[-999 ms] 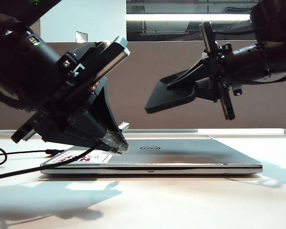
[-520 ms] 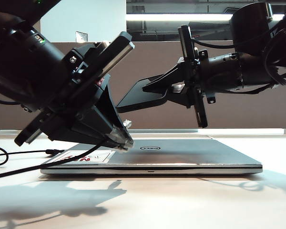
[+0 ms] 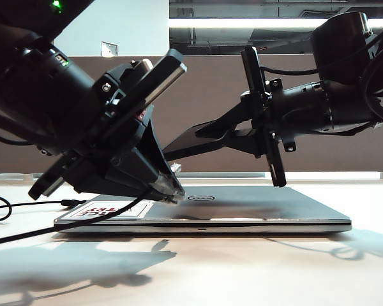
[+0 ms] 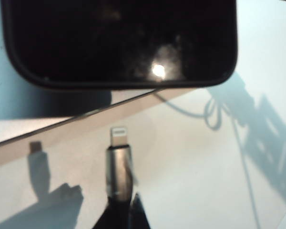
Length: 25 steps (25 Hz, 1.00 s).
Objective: Pick up the charging cable and the phone, plug the charging cable into the charging port on the phone, and finally place them back on the table.
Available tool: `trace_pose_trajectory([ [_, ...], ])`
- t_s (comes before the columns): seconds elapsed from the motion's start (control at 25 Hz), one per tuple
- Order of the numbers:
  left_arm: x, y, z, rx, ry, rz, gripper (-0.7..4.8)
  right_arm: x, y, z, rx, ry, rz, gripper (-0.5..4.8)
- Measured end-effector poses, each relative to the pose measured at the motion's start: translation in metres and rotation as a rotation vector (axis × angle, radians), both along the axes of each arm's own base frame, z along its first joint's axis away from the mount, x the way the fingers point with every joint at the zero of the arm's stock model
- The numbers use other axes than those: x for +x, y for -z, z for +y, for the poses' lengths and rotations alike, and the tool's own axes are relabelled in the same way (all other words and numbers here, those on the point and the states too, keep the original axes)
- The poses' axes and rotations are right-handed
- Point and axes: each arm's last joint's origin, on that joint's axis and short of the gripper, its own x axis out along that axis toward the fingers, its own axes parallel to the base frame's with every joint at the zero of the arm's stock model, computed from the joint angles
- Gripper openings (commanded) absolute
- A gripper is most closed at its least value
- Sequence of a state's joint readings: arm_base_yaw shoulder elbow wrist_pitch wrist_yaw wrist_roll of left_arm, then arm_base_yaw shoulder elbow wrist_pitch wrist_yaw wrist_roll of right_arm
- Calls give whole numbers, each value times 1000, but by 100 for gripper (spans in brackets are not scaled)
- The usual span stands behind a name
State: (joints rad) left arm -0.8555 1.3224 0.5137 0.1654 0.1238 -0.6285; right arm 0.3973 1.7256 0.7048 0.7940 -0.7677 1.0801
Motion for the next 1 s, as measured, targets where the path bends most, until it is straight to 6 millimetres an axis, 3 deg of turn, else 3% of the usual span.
trace_pose_trajectory([
  [1.0, 1, -3, -2, -42, -2, -18, -6, -4, 2, 7, -7, -18, 34, -6],
])
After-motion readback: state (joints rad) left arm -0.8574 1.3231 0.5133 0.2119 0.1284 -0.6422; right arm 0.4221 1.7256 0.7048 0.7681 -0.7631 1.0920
